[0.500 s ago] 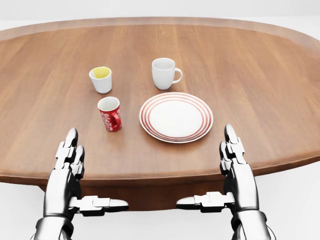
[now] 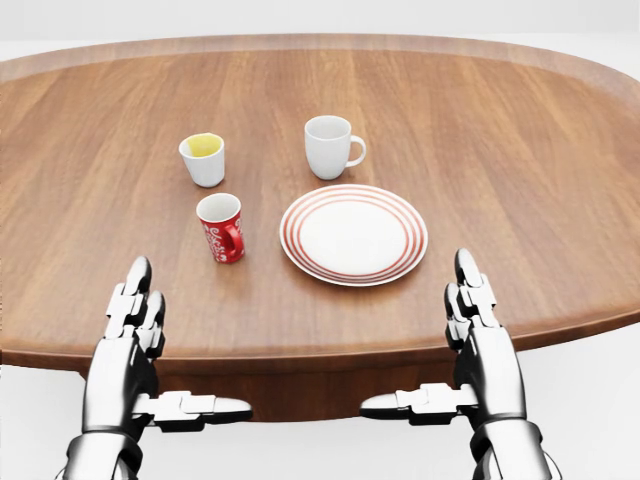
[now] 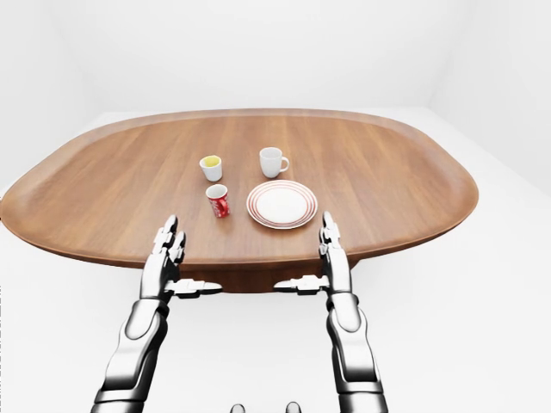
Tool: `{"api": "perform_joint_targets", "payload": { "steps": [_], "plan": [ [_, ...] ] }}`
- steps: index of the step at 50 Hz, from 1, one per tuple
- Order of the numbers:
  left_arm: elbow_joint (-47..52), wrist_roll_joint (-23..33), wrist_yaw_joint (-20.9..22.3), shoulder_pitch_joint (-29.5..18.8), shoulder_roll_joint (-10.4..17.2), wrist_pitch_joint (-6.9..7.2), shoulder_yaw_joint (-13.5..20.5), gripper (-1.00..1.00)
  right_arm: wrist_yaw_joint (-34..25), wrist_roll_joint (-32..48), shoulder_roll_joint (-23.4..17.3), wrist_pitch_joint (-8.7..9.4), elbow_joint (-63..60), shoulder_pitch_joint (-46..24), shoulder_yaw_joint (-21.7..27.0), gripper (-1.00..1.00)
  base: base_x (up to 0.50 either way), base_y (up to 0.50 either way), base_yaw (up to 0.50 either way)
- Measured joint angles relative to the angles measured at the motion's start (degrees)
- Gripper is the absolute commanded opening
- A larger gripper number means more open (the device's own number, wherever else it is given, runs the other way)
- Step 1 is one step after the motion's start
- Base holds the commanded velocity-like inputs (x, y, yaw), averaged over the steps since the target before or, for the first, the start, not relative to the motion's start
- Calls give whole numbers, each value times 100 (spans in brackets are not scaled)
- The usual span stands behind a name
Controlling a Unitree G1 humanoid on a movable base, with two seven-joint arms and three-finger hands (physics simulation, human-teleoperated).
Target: Pick up the red mug and put it on the plate
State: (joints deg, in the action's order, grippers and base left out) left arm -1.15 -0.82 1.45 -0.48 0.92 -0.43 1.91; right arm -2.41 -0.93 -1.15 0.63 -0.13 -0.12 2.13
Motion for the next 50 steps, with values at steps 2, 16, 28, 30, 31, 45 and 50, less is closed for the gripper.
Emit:
{"api": "perform_joint_targets", "payload": {
  "steps": [2,16,28,30,31,45,50],
  "plan": [
    [9,-4,5,1,-23,4,-9,100,6,14,-27,8,-3,3,13,100,0,46,0],
    [84,-20,10,24,3,44,17,100,-5,41,-14,28,-21,16,17,100,0,50,0],
    [110,-35,15,23,45,79,45,100,-20,15,9,34,19,-11,39,100,0,24,0],
    [133,-46,25,25,41,107,46,100,-21,-7,-6,48,31,-34,64,100,0,0,0],
    [147,-54,34,26,40,125,46,100,-21,-20,-15,58,35,-47,78,100,0,0,0],
    [-179,-178,27,-588,135,543,155,100,-19,-251,-251,437,-69,-570,372,100,0,0,0],
    [-232,-177,-42,-1016,222,543,206,100,-44,-366,-369,437,14,-877,467,100,0,0,0]
  ]
}}
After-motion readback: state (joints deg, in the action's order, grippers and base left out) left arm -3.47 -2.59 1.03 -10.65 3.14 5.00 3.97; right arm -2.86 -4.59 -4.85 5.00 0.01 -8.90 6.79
